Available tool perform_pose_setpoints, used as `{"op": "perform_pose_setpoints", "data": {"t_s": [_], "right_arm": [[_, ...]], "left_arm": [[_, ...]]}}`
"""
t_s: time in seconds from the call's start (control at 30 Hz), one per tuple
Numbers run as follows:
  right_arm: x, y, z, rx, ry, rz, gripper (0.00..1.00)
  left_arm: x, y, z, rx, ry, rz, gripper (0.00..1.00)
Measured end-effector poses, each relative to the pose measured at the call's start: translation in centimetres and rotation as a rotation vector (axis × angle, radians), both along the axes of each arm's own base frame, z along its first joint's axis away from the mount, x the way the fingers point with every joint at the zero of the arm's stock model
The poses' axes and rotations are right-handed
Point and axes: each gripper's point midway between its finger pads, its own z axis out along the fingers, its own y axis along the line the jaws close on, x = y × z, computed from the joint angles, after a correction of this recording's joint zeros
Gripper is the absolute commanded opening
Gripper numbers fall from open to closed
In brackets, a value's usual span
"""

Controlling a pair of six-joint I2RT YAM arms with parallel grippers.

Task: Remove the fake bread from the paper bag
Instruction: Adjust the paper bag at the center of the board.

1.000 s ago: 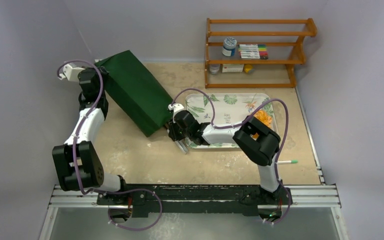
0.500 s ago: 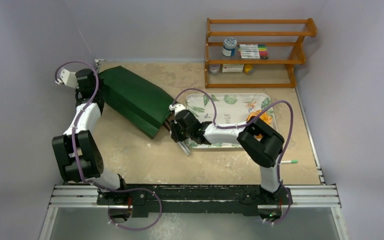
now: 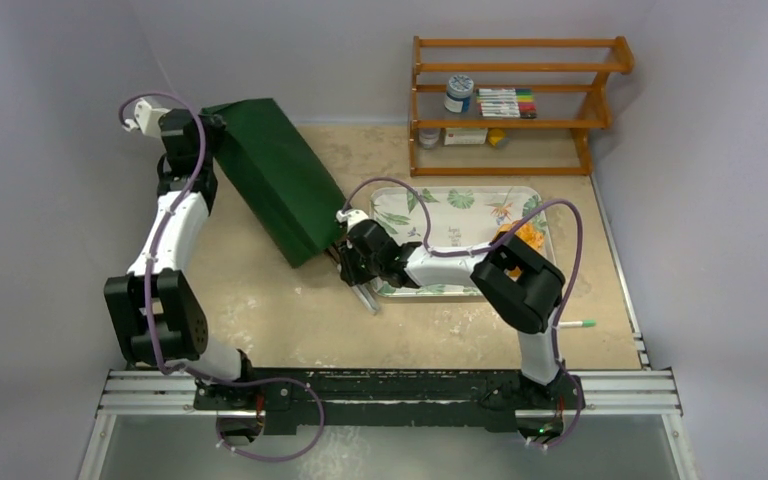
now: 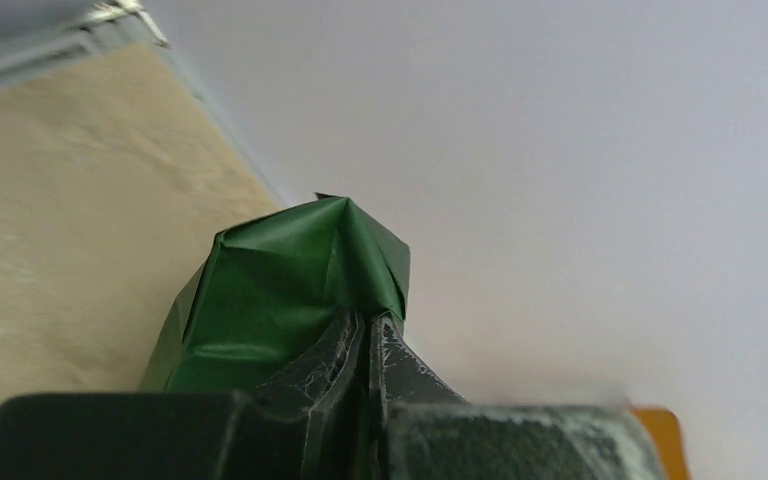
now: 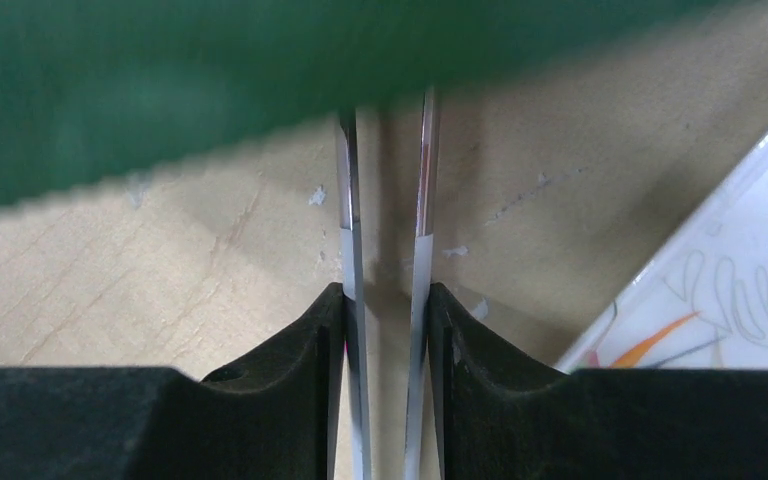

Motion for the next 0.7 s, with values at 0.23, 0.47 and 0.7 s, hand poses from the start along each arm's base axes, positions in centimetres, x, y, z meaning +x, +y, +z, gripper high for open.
{"op": "perform_pose_setpoints", "data": {"t_s": [0.23, 0.47, 0.7], "right_arm": [[0.6, 1.5, 0.1, 0.019, 0.006, 0.017, 0.35], [0.7, 2.3, -0.1, 0.028, 0.017, 0.033, 0.35], [1.0, 2.6, 0.0, 0.025, 0.015, 0.038, 0.35]], "left_arm": [[-2.7, -4.3, 4.1, -0.009, -0.118, -0.110, 0.00], [-3.7, -3.8, 3.0, -0.010, -0.112, -0.091, 0.00], [-3.8, -3.8, 2.4, 0.007, -0.085, -0.086, 0.00]]}}
